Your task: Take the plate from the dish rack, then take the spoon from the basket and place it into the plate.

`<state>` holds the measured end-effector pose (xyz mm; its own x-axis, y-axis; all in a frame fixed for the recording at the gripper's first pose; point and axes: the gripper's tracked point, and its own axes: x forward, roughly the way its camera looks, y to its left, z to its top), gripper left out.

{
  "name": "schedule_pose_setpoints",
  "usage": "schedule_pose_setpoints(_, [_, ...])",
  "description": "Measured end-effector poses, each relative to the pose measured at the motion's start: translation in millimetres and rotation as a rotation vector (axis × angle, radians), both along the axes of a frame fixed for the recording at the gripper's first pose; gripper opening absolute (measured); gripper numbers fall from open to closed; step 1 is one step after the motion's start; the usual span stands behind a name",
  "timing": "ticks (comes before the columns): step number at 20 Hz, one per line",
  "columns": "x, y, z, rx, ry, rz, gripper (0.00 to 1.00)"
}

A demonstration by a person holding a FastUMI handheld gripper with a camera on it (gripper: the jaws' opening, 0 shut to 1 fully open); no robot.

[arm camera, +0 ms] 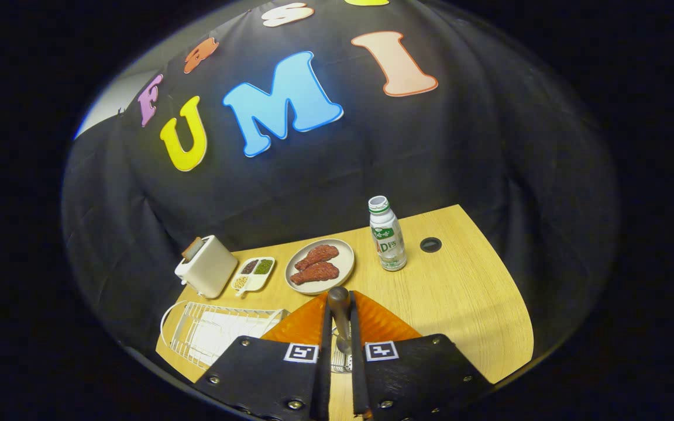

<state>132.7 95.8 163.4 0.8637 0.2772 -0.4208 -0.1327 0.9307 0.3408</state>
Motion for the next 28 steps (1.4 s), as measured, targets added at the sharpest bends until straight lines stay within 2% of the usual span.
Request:
schedule_pose_setpoints(4, [-36.5,42.7,28.4,0.053,-0.04,0.096,0.15])
schedule_pose_setpoints(9, [-84.3,101.0,32.6,0.007,-0.063,0.242,0.15])
schedule_pose_setpoints(16, [-145.6,174.1,-9.8,0.019,0.006,0.393,0.15])
schedule_pose_setpoints(23, [-196.0,229.5,-70.7,-0.02,0.095,0.489,0.15])
schedule_pose_setpoints(28, [-221.2,259.5,-89.9,-0.092,0.06,0.551,0.15])
